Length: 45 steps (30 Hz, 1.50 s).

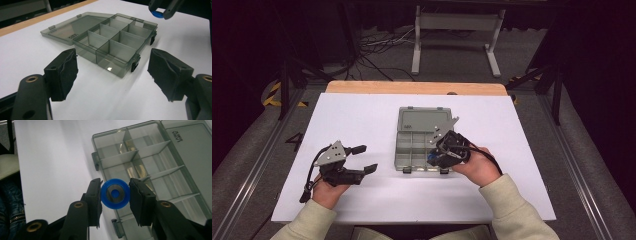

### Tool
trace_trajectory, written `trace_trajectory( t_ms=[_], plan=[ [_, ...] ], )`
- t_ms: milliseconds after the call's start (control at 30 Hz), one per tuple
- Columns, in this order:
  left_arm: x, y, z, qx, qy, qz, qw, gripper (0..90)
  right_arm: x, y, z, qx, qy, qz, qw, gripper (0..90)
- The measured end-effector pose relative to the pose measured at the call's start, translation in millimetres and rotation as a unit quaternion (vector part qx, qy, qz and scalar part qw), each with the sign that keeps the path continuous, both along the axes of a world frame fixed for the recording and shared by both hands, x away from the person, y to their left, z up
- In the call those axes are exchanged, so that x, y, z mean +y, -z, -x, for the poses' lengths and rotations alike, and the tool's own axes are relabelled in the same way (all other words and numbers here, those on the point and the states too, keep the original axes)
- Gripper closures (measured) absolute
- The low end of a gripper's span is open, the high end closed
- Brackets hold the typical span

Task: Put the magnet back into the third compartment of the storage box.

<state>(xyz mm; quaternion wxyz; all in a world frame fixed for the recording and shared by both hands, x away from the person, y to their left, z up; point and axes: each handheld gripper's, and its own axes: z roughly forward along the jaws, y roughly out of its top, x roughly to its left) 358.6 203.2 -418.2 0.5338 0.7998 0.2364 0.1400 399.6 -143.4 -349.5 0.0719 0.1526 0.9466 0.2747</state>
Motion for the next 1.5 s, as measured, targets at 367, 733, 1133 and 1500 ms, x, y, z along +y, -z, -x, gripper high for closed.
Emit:
trace_trajectory(
  t_ms=[367,733,1133,1500],
  plan=[
    [0.5,-0.1,-0.4,-0.002,-0.001,-0.002,1.0,24.3,-8.8,-6.3,-19.9,-0.002,0.027,0.002,0.9996,62.5],
    [0.5,0.0,-0.5,-0.002,-0.001,-0.002,1.0,24.2,-17.6,-7.7,-35.5,-0.001,0.056,0.002,0.9984,62.5],
    [0.7,0.2,-0.7,0.0,-0.001,0.0,1.0,24.0,-23.5,-1.4,-52.3,0.006,0.085,0.001,0.9964,62.5],
    [1.0,0.3,-0.4,0.002,-0.002,0.0,1.0,24.0,-20.9,9.5,-65.9,0.009,0.096,0.004,0.9953,62.5]
  ],
)
